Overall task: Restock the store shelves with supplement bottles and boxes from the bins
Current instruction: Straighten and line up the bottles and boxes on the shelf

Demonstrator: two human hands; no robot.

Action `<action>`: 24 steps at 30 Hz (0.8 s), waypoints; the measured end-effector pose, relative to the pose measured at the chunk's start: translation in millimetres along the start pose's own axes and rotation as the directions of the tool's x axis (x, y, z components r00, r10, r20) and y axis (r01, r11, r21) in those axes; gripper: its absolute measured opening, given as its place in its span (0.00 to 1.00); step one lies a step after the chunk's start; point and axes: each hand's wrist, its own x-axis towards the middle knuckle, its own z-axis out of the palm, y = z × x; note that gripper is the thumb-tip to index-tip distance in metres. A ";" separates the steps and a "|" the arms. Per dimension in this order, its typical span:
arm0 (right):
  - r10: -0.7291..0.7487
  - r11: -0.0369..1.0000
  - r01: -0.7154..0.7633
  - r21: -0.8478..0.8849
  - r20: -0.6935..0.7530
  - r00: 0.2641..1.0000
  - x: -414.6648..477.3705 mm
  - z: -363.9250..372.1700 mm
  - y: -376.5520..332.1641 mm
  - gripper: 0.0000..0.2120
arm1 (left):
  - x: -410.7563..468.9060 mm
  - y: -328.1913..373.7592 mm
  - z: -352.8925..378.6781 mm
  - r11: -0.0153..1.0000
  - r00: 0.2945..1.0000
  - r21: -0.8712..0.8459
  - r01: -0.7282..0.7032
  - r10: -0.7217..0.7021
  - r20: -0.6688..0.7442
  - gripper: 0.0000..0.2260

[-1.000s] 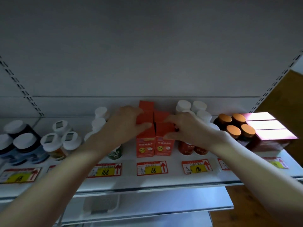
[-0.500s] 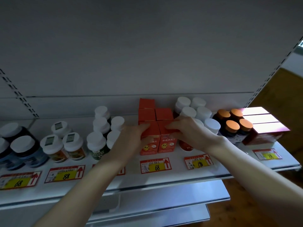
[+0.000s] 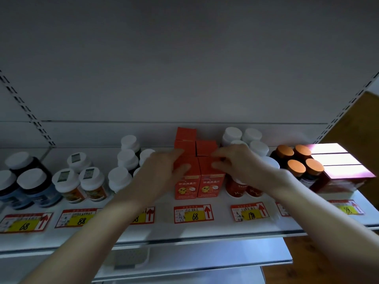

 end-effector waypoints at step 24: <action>0.228 0.967 -0.220 -0.129 0.052 0.972 60.7 5.0 9.3 0.12 | 46.8 -13.7 15.4 0.989 0.992 0.071 0.130 -0.130 0.000 0.13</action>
